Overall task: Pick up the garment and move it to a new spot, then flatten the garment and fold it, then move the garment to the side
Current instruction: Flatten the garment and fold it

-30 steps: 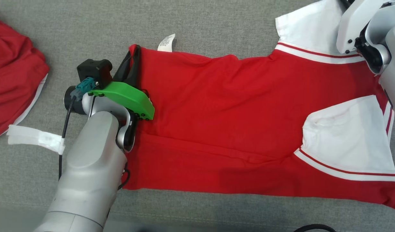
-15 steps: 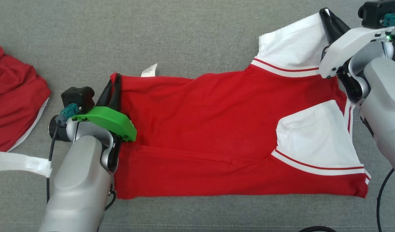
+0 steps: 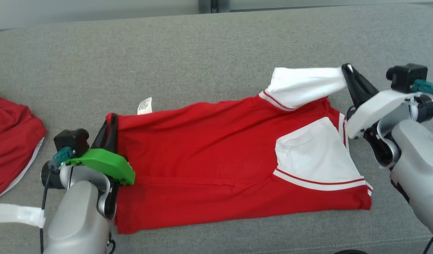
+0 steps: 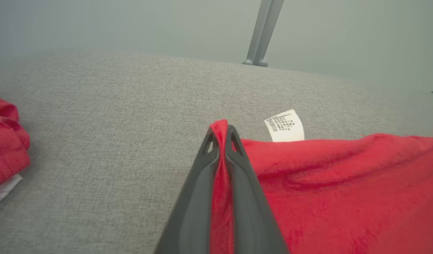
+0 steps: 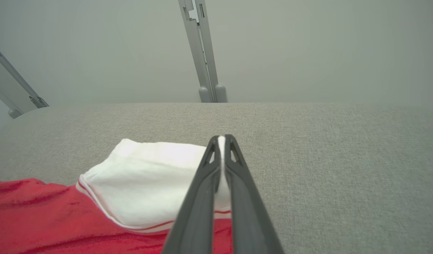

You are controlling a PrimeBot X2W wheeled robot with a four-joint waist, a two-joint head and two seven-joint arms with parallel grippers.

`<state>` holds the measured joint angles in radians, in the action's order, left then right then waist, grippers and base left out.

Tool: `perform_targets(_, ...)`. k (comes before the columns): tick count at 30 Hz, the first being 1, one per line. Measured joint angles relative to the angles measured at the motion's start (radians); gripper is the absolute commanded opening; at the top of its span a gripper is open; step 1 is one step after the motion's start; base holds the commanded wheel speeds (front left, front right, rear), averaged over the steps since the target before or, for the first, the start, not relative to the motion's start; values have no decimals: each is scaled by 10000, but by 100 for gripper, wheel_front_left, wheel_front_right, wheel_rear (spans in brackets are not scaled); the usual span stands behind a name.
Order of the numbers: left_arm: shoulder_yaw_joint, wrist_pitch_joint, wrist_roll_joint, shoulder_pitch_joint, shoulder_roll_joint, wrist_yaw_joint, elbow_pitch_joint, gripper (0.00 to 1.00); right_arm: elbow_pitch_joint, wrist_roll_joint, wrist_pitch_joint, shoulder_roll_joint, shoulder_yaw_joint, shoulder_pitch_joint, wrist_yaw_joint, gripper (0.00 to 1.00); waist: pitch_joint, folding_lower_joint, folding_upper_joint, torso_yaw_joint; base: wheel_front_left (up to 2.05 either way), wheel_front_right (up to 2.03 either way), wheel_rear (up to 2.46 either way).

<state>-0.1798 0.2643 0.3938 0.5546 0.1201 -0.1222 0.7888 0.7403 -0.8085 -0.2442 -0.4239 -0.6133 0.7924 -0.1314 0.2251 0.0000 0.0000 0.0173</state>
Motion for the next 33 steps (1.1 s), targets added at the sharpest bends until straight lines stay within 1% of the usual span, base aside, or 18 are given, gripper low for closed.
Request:
perform_targets(6,374,0,-2,-1013,79,-21,-278,0,-451,-265,-56,-65,224,-1314,0,0,-549,-1,0,-221,0,0,0)
perform_targets(10,472,0,-65,-1612,82,-52,-355,0,-533,-284,-98,59,307,-2103,0,0,-829,0,0,-353,0,0,0)
perform_targets(16,468,0,-84,-2374,69,-56,-320,0,-407,-265,-125,395,393,-2942,0,0,-1093,-1,0,-485,0,0,0)
perform_targets(22,357,0,-8,-2852,-56,-65,-345,0,-59,-42,-134,642,543,-3317,0,0,-1186,-1,0,-493,0,0,0)
perform_targets(23,295,0,-4,-2894,-59,-65,-337,4,8,-42,-138,702,570,-3359,0,0,-1187,-1,0,-488,0,0,0)
perform_targets(24,249,0,-6,-2958,-73,-65,-336,29,77,-42,-140,765,562,-3392,0,0,-1186,-1,0,-490,0,0,0)
perform_targets(25,265,-2,-25,-3030,-94,-65,-376,66,194,-44,-102,819,543,-3412,0,0,-1177,-1,0,-493,0,0,0)
perform_targets(26,313,0,-104,-3101,-100,-65,-456,100,276,-46,-52,869,518,-3440,0,77,-1176,0,0,-496,0,0,0)
perform_targets(27,397,-2,-159,-3168,-100,-65,-556,100,316,-44,-54,901,523,-3473,0,100,-1178,-1,0,-496,0,0,0)
perform_targets(29,671,0,-305,-3345,-117,-33,-888,100,336,-29,-107,909,690,-3474,0,100,-1205,-1,0,-493,0,0,0)
perform_targets(31,972,-2,-539,-3707,-159,113,-1285,100,307,165,-136,855,911,-3480,0,100,-1288,-1,0,-495,0,0,0)
perform_targets(33,1317,0,-796,-4193,-270,316,-1816,100,105,259,-150,849,1348,-3639,2,100,-1406,-1,0,-499,0,0,0)
